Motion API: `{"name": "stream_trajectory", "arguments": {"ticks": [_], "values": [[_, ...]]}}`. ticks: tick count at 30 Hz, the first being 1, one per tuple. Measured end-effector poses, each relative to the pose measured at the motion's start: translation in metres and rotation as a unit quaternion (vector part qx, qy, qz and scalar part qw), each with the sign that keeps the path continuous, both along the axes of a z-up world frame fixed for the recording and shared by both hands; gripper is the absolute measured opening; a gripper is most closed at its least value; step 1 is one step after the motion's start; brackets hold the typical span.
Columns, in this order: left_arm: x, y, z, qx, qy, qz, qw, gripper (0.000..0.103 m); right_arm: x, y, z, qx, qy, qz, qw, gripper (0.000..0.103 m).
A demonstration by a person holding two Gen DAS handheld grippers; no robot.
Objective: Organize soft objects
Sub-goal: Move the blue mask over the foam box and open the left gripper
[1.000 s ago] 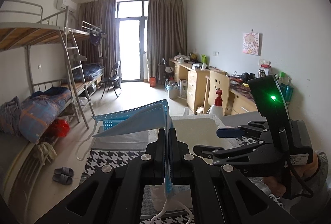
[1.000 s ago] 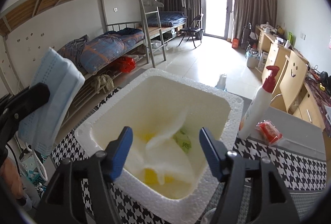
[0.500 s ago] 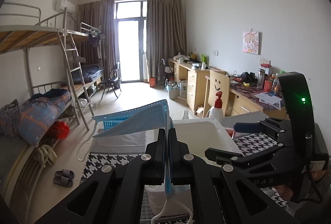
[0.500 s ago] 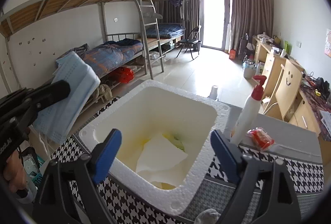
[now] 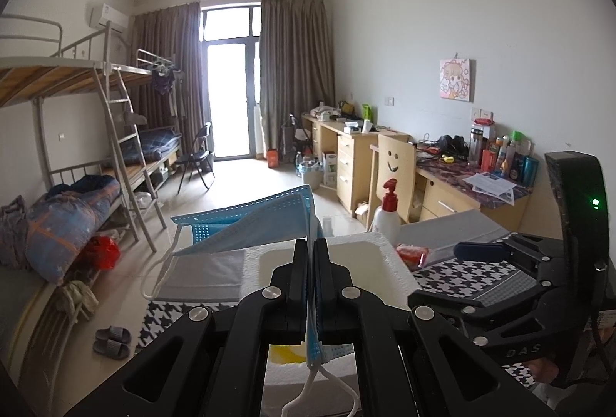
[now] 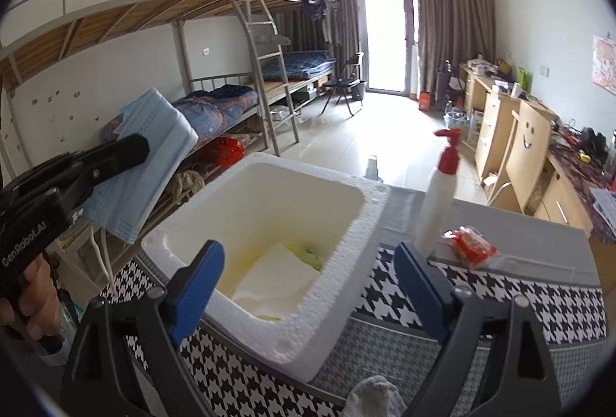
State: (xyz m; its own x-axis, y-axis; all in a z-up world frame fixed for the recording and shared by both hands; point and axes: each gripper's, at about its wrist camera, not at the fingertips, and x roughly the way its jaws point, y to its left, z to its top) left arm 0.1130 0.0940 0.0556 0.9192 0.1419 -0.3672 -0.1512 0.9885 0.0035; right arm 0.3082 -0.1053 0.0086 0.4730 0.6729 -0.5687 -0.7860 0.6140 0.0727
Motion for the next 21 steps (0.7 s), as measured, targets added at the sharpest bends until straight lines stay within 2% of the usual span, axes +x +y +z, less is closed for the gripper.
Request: {"name": "stream_trajectory", "arguments": {"ticks": [16,21], "values": [[0.029,-0.006,-0.007,-0.003,0.029,-0.016,0.9994,0.003,0.001,-0.046,-0.002,0.015,-0.008,-0.037,0.999,0.092],[0.037,-0.006,-0.012,-0.015,0.042,-0.024,0.9987,0.003,0.000,-0.051,-0.005,0.010,-0.013,-0.045,0.999,0.092]]}}
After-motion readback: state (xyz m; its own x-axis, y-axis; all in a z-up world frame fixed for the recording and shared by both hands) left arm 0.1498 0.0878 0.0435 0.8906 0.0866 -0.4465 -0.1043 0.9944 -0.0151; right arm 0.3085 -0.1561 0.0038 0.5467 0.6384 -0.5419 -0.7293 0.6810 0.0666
